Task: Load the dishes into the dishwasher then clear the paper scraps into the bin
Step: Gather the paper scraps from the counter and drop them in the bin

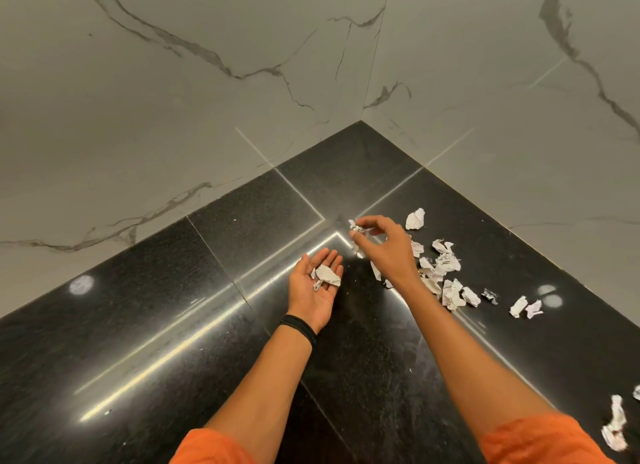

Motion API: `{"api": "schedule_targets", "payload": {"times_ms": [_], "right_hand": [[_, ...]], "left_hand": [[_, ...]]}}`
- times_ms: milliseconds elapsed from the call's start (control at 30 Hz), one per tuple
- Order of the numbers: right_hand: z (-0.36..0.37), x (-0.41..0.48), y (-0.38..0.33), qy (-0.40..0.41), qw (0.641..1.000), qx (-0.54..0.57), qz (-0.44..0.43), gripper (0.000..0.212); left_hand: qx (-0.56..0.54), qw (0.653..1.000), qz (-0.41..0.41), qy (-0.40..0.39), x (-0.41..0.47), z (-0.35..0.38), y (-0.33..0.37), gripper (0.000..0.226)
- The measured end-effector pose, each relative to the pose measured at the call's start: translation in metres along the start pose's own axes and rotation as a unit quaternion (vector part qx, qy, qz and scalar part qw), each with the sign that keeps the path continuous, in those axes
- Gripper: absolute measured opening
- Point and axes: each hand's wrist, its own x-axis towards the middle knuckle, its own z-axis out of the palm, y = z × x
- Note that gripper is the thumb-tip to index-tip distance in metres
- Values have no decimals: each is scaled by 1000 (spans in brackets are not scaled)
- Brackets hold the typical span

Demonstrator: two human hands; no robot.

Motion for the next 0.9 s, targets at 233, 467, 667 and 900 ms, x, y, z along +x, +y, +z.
{"api": "schedule_targets", "payload": {"times_ms": [233, 467, 667, 900], "right_hand": [[16, -65, -22, -98, 990, -39, -88, 24], [3, -56, -21, -57, 995, -21, -79, 13], [-46, 4, 40, -8, 951, -309, 18, 34], [-59, 14, 56, 3, 936, -350, 40, 19]], "left_hand": [[-8, 999, -44, -30, -13, 2, -14, 51], [-13, 998, -51, -30, -16, -4, -16, 48], [-13, 999, -45, -20, -12, 9, -16, 44], [7, 998, -55, -21, 0, 11, -24, 45]]}}
